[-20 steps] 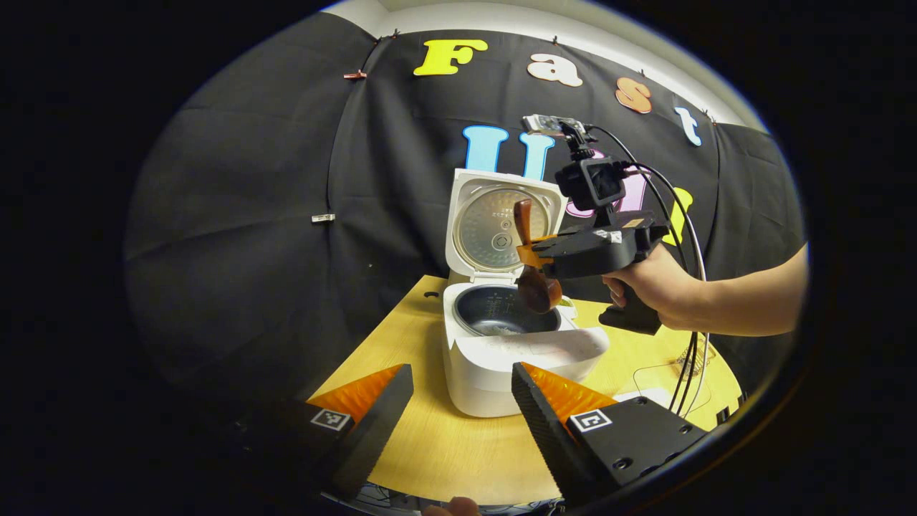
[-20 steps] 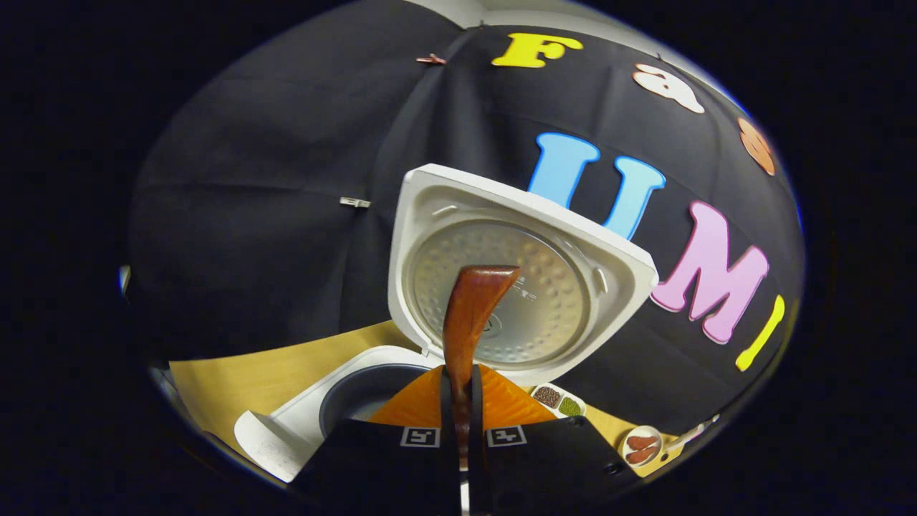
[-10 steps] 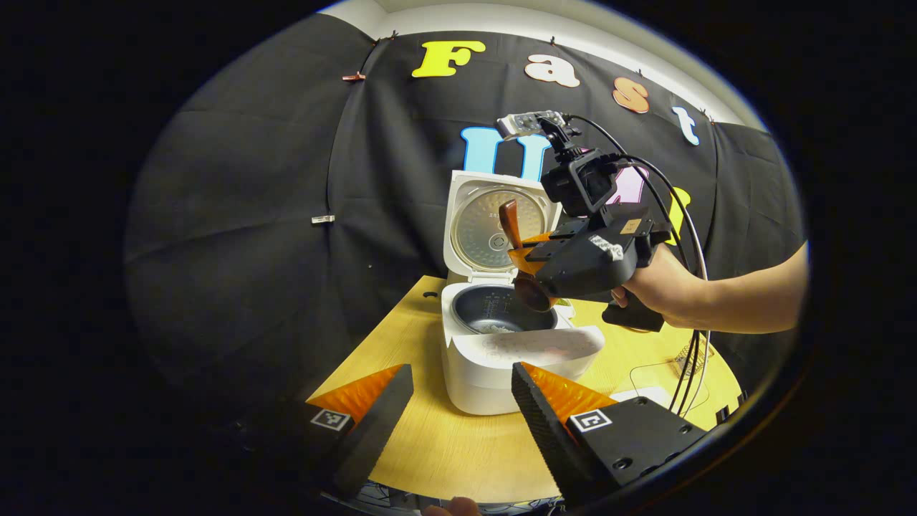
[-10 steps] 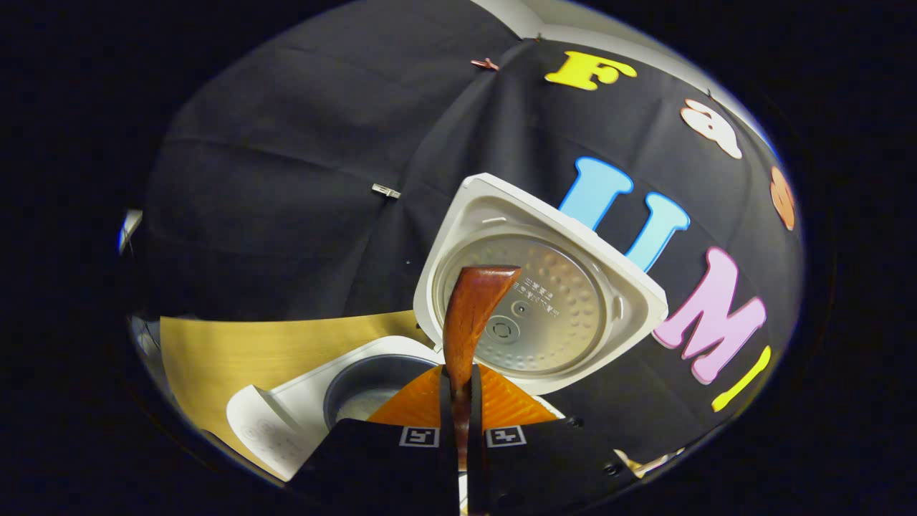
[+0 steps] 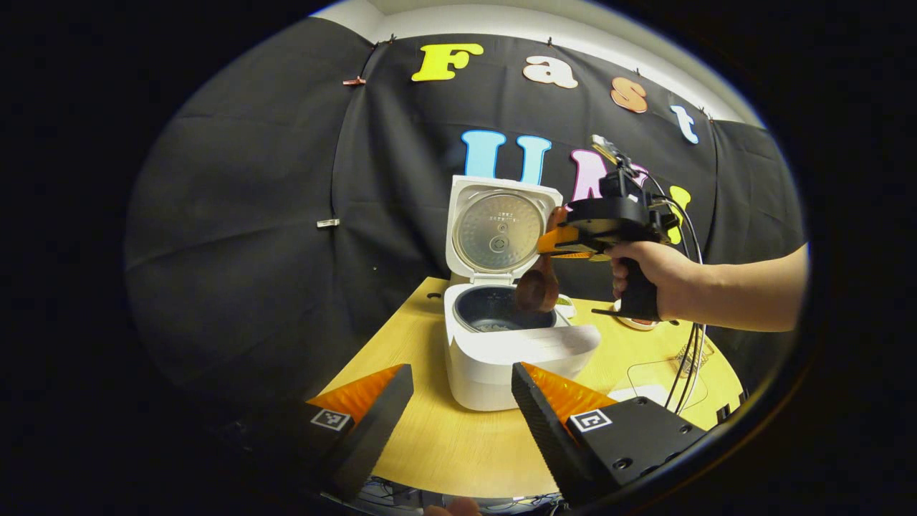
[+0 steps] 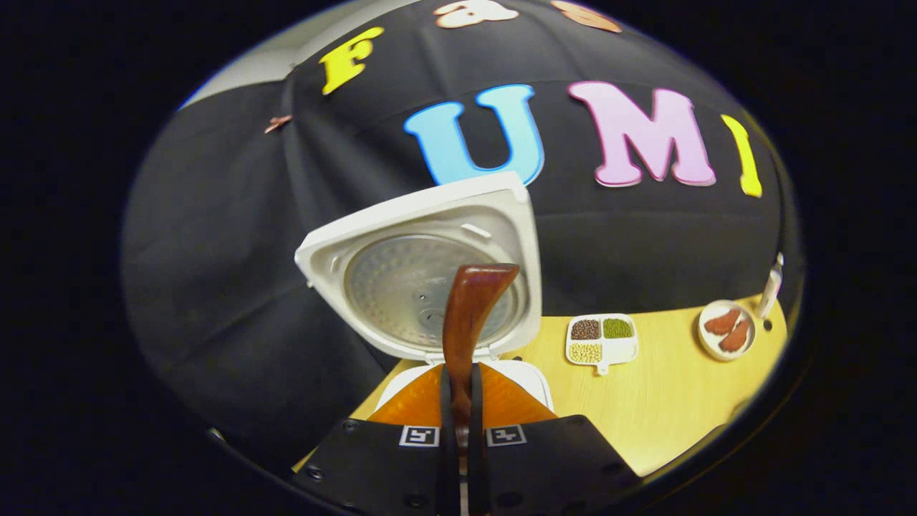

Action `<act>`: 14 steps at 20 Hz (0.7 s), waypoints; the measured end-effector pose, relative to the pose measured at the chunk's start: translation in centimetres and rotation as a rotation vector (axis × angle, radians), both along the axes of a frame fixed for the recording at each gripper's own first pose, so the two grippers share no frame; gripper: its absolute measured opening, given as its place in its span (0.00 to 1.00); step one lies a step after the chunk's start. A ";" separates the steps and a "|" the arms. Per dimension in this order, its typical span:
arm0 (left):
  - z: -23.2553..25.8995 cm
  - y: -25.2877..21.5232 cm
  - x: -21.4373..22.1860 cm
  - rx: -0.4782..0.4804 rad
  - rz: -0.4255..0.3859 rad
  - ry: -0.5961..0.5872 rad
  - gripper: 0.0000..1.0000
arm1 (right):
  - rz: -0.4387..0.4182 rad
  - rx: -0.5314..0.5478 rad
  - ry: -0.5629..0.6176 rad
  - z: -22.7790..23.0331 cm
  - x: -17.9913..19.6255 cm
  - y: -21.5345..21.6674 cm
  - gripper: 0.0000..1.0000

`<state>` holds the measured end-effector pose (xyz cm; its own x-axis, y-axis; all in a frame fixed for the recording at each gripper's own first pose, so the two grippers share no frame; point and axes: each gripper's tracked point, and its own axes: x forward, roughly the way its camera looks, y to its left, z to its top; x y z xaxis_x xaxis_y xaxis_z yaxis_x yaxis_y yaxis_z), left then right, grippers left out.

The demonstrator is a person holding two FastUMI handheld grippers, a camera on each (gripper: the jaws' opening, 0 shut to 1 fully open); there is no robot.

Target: Close the left gripper, press the button to open the rice cooker; take a wooden spoon from the chopstick holder with the right hand, scoop a spoonful of rice and pour it into the rice cooker, then put the wooden spoon back into the chopstick holder.

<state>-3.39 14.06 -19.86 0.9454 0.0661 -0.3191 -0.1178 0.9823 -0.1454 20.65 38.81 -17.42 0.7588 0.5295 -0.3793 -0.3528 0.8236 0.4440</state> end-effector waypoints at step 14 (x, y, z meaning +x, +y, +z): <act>3.5 -2.3 0.0 0.037 -0.003 -0.023 0.95 | -0.272 0.396 -0.003 8.9 -2.7 -20.9 0.09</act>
